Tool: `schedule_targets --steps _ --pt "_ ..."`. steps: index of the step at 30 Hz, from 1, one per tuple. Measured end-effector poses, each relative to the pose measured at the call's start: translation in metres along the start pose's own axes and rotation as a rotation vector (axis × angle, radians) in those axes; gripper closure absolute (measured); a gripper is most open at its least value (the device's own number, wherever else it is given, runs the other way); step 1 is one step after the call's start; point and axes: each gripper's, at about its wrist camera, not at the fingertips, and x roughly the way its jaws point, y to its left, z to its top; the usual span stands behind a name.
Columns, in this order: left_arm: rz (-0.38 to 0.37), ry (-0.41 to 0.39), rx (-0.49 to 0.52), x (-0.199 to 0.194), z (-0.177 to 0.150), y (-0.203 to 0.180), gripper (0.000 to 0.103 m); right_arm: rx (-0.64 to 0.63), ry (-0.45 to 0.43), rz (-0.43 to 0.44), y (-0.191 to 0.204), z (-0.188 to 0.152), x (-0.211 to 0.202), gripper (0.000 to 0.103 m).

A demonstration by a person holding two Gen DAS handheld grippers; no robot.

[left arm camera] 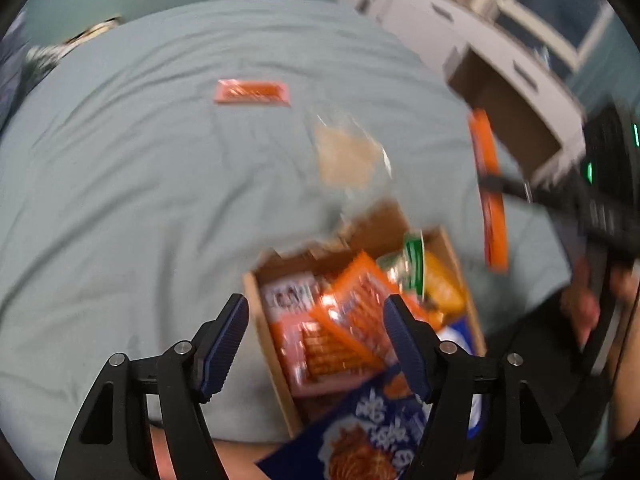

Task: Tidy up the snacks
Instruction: 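Drop the blue bag into the box from the left gripper while the right gripper carries its packet, then release the pink packet into the box from the right gripper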

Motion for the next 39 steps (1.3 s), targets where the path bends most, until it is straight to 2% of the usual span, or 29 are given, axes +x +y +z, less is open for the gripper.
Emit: schedule_targets --steps 2,4,8,10,12,13,15,17,18,19,20,21,24,26,29,31,32,34,37,39 --pt "0.0 -0.081 -0.068 -0.015 0.0 0.011 0.027 -0.021 0.017 0.077 0.007 -0.004 -0.01 0.069" --pt "-0.02 -0.153 -0.139 -0.029 -0.001 0.026 0.027 -0.05 0.053 0.16 0.014 -0.007 -0.004 0.069" --pt "-0.039 -0.152 -0.233 -0.029 -0.001 0.047 0.027 -0.18 0.124 0.223 0.042 -0.014 0.009 0.065" --pt "-0.038 -0.148 -0.241 -0.026 -0.005 0.048 0.027 -0.205 0.2 0.215 0.049 -0.017 0.026 0.052" --pt "-0.023 -0.15 -0.224 -0.025 -0.007 0.045 0.027 -0.194 0.28 0.105 0.047 -0.021 0.049 0.05" --pt "-0.017 -0.149 -0.213 -0.025 -0.007 0.043 0.027 -0.191 0.276 0.055 0.045 -0.02 0.052 0.05" --pt "-0.022 -0.144 -0.199 -0.025 -0.008 0.04 0.027 -0.197 0.172 0.004 0.044 -0.012 0.039 0.05" --pt "-0.018 -0.143 -0.181 -0.026 -0.009 0.039 0.027 -0.206 0.04 0.048 0.048 -0.006 0.014 0.043" --pt "-0.014 -0.143 -0.176 -0.027 -0.01 0.04 0.027 -0.208 0.003 0.072 0.049 -0.006 0.005 0.032" --pt "-0.014 -0.142 -0.178 -0.027 -0.009 0.04 0.027 -0.206 -0.018 0.096 0.05 -0.007 -0.001 0.027" --pt "-0.015 -0.14 -0.18 -0.028 -0.011 0.041 0.027 -0.201 -0.018 0.129 0.051 -0.009 -0.005 0.027" --pt "-0.015 -0.138 -0.186 -0.028 -0.011 0.042 0.027 -0.198 0.014 0.174 0.052 -0.012 -0.005 0.027" --pt "-0.022 -0.14 -0.209 -0.03 -0.01 0.047 0.027 -0.202 0.253 0.404 0.062 -0.028 0.01 0.027" --pt "-0.027 -0.144 -0.226 -0.029 -0.009 0.048 0.027 -0.255 0.374 0.473 0.074 -0.04 0.018 0.027" --pt "-0.043 -0.149 -0.246 -0.031 -0.01 0.052 0.027 -0.342 0.522 0.488 0.088 -0.056 0.034 0.027" --pt "-0.042 -0.152 -0.241 -0.032 -0.01 0.051 0.027 -0.388 0.592 0.406 0.092 -0.062 0.054 0.027" --pt "-0.038 -0.153 -0.236 -0.032 -0.01 0.051 0.027 -0.381 0.603 0.373 0.092 -0.066 0.061 0.027" --pt "-0.022 -0.159 -0.221 -0.033 -0.011 0.048 0.027 -0.338 0.601 0.371 0.087 -0.057 0.07 0.027" --pt "-0.005 -0.175 -0.205 -0.037 -0.011 0.044 0.027 -0.319 0.51 0.35 0.084 -0.037 0.07 0.027" --pt "0.005 -0.188 -0.199 -0.04 -0.01 0.043 0.027 -0.263 0.457 0.357 0.075 -0.021 0.07 0.027"
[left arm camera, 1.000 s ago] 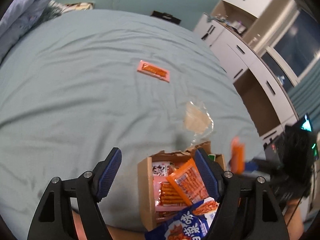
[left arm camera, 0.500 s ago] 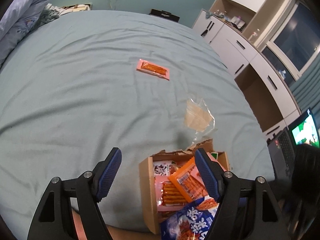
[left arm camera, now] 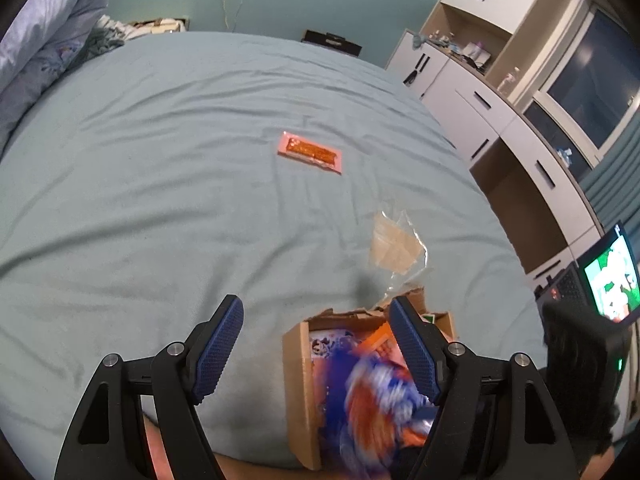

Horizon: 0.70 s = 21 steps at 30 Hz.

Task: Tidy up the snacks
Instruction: 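Release the pink packet into the box from the right gripper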

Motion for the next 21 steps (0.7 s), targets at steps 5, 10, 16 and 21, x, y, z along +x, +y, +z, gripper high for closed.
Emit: schedule_targets --steps 5,10,16,21 --pt "0.055 -0.046 0.0 -0.006 0.008 0.002 0.027 0.062 -0.092 0.068 -0.017 0.009 -0.029 0.027" --pt "0.187 -0.03 0.067 0.012 0.031 0.003 0.026 0.1 -0.281 -0.004 -0.039 0.0 -0.081 0.027" --pt "0.315 0.013 0.109 0.047 0.062 0.019 0.024 0.132 -0.347 -0.387 -0.065 0.024 -0.11 0.027" --pt "0.377 0.043 0.069 0.066 0.074 0.046 0.024 0.07 -0.298 -0.554 -0.065 0.076 -0.112 0.027"
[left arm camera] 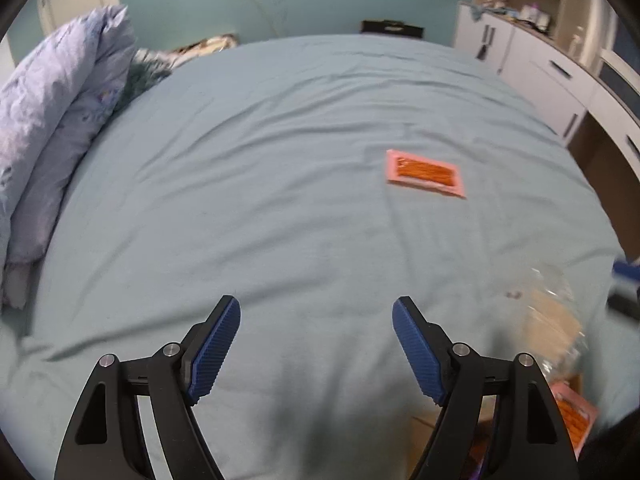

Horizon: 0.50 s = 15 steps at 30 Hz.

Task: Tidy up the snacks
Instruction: 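Release the pink packet into the box from the right gripper, then grasp the last pink sausage packet with the right gripper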

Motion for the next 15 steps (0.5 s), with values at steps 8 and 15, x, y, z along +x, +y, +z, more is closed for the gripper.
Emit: schedule_targets --steps 8,15 --pt "-0.105 0.086 -0.135 0.028 -0.003 0.025 0.024 -0.153 0.152 -0.17 0.043 0.113 0.127 0.027" --pt "-0.164 0.1 -0.232 0.039 0.0 0.038 0.024 -0.442 0.37 -0.275 0.099 0.15 0.27 0.027"
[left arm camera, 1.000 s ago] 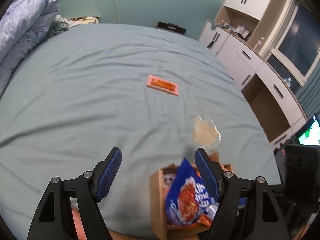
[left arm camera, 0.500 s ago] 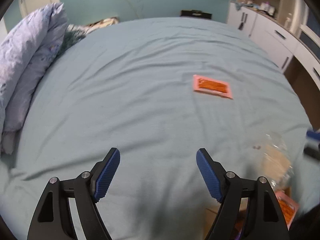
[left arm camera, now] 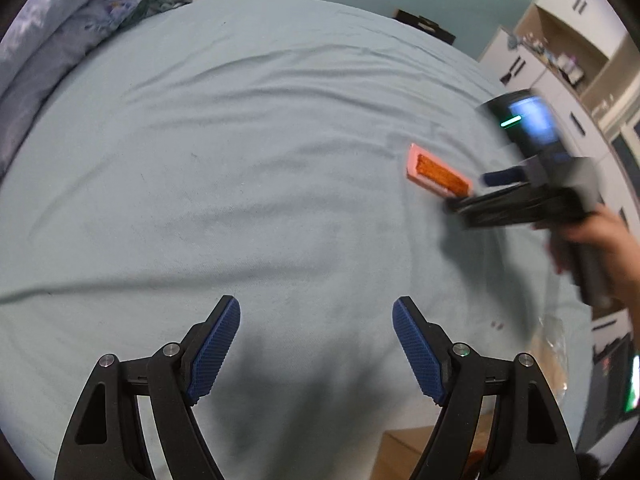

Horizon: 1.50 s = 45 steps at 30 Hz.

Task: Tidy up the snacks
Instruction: 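Grasp the last pink sausage packet with the right gripper, then drop the last packet into the box and open the right gripper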

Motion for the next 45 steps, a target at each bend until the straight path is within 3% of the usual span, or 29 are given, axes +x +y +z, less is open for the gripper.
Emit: schedule_targets --steps 2,4,5,7,9,11,14,16,18,21,24,35,37,39,40,43,44,45 --pt "-0.001 0.003 -0.012 0.003 0.0 0.001 0.024 -0.113 0.067 -0.067 0.022 0.015 0.029 0.027" --pt "-0.003 0.015 -0.024 0.008 0.001 0.002 0.024 -0.142 0.063 -0.109 0.03 0.026 0.039 0.001" --pt "-0.008 0.025 -0.032 0.011 0.001 0.002 0.024 -0.131 0.03 -0.123 0.028 0.033 0.039 0.0" --pt "-0.016 0.041 -0.041 0.015 0.001 0.003 0.024 -0.05 0.032 -0.046 0.019 0.041 0.043 0.0" --pt "-0.014 0.046 -0.038 0.017 0.001 0.002 0.024 0.135 0.101 0.093 -0.002 0.036 0.057 0.0" --pt "-0.003 0.041 -0.024 0.016 0.003 0.001 0.024 0.18 0.065 0.154 -0.009 0.025 0.056 0.004" --pt "0.021 0.028 -0.009 0.015 0.002 0.0 0.024 0.192 0.03 0.178 -0.007 0.006 0.046 0.029" --pt "0.029 0.022 -0.012 0.013 0.002 0.001 0.024 0.213 0.022 0.19 -0.007 -0.009 0.037 0.069" --pt "0.038 0.013 -0.012 0.009 0.002 0.002 0.024 0.234 0.032 0.222 -0.005 -0.029 0.027 0.097" --pt "0.063 -0.001 -0.004 0.004 -0.002 0.002 0.024 0.211 0.017 0.178 0.002 -0.062 0.013 0.098" --pt "0.087 -0.018 -0.004 -0.001 -0.005 0.006 0.024 0.257 -0.055 0.2 0.002 -0.102 -0.015 0.1" --pt "0.147 -0.05 0.072 -0.013 -0.016 -0.003 0.024 0.379 -0.418 0.486 0.022 -0.285 -0.193 0.103" --pt "0.18 -0.063 0.11 -0.018 -0.022 -0.007 0.024 0.387 -0.446 0.521 0.03 -0.302 -0.2 0.103" --pt "0.205 -0.066 0.132 -0.021 -0.027 -0.009 0.024 0.401 -0.477 0.402 0.031 -0.319 -0.198 0.103" --pt "0.206 -0.065 0.132 -0.025 -0.03 -0.007 0.024 0.42 -0.482 0.388 0.028 -0.325 -0.193 0.103" --pt "0.197 -0.061 0.108 -0.032 -0.037 -0.001 0.024 0.584 -0.402 0.619 0.012 -0.351 -0.16 0.103" --pt "0.192 -0.061 0.101 -0.034 -0.039 0.001 0.024 0.58 -0.374 0.684 0.018 -0.355 -0.147 0.103" --pt "0.183 -0.06 0.094 -0.035 -0.04 0.002 0.024 0.561 -0.367 0.678 0.026 -0.359 -0.139 0.103"
